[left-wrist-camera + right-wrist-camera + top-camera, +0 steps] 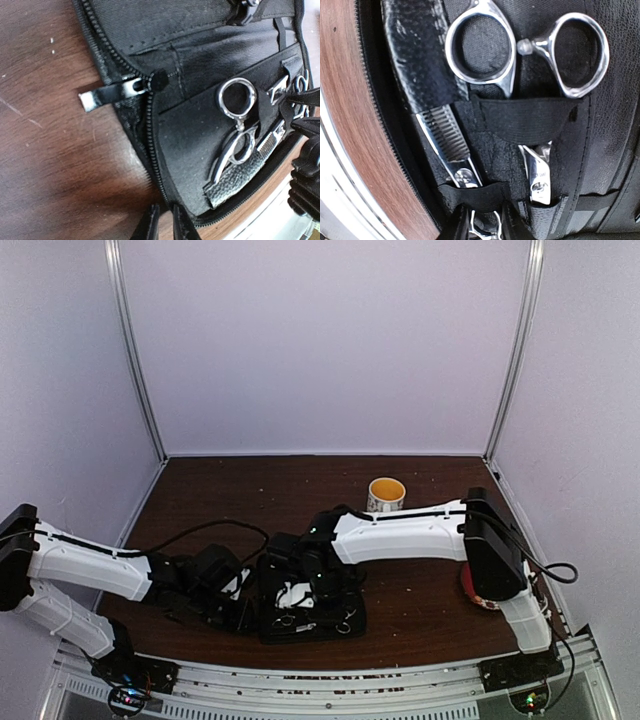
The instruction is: Sort the hair-cutting tools
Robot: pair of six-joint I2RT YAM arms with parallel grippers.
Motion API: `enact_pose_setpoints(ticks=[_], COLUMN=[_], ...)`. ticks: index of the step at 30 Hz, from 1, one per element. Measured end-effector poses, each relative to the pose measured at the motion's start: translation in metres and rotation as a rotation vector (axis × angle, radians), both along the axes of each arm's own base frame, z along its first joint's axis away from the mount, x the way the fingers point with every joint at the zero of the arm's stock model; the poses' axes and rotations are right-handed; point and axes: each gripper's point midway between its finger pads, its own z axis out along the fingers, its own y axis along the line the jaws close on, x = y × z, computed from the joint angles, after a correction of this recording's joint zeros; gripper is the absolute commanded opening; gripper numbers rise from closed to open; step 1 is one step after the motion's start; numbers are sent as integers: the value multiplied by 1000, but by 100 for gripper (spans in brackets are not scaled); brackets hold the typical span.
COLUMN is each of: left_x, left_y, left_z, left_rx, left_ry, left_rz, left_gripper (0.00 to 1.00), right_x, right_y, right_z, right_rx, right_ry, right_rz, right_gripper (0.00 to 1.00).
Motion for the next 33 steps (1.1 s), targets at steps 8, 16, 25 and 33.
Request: enact_pose_setpoints(ticks=[8, 16, 25, 33], left_x=[1, 1, 1, 1], left_y=[0, 0, 0, -1], left_z=[0, 0, 1, 1], left_rx=[2, 2, -1, -18], left_ry=[-4, -5, -5, -7], left_rz=[2, 1, 1, 6], left_gripper=[12, 12, 9, 8], right_x=[0, 22, 18, 18], right_y=[-19, -47, -45, -40], right_z=[16, 29, 16, -3], right_rx=[56, 102, 99, 62], right_ry=[-15, -79, -82, -121], right_rz=[22, 6, 35, 44], right_gripper=[29, 36, 37, 35])
